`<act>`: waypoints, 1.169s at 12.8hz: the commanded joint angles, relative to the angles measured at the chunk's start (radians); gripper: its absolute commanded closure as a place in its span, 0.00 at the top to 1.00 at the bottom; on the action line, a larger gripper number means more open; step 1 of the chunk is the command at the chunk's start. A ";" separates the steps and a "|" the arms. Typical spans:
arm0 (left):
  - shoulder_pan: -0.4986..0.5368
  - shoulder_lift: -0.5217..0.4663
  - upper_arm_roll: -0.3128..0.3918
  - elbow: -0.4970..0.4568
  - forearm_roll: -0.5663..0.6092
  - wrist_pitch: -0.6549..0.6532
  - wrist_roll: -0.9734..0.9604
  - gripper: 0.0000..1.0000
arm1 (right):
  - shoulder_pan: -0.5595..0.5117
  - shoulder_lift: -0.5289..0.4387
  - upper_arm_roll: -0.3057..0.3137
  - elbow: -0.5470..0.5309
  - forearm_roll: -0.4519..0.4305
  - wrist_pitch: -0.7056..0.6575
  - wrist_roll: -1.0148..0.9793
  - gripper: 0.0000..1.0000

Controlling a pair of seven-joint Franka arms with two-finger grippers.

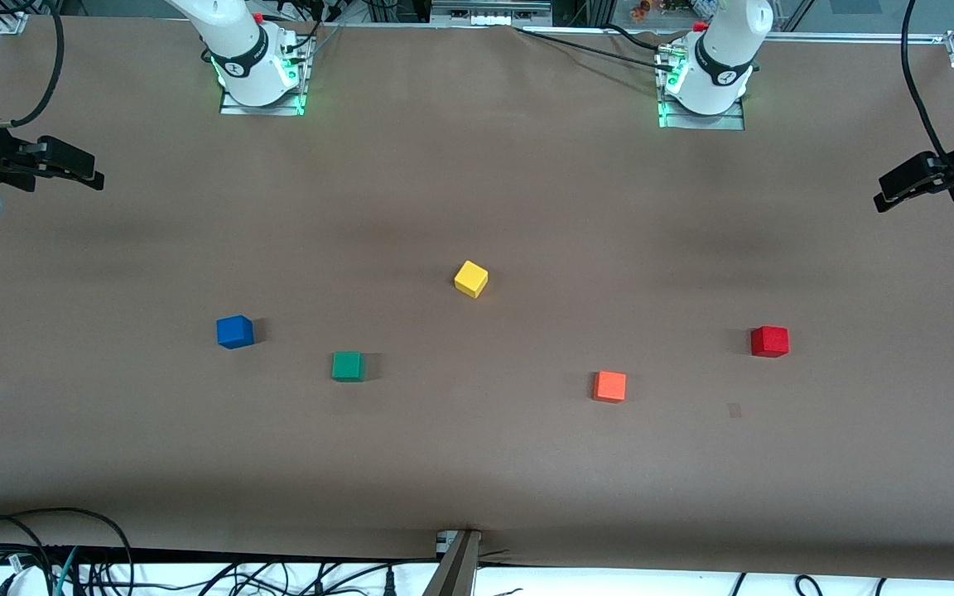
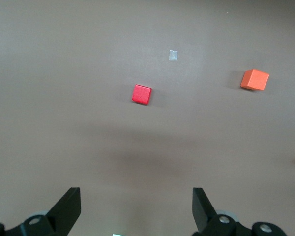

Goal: Pass red block to right arm, stack on blue

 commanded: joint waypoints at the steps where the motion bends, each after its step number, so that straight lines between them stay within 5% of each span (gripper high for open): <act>1: 0.000 -0.006 -0.002 -0.003 -0.018 -0.013 0.029 1.00 | 0.005 0.006 0.004 0.020 -0.002 -0.003 0.003 1.00; 15: -0.011 0.009 -0.002 -0.002 -0.020 -0.002 0.031 1.00 | 0.002 0.008 0.004 0.020 -0.002 -0.003 0.003 1.00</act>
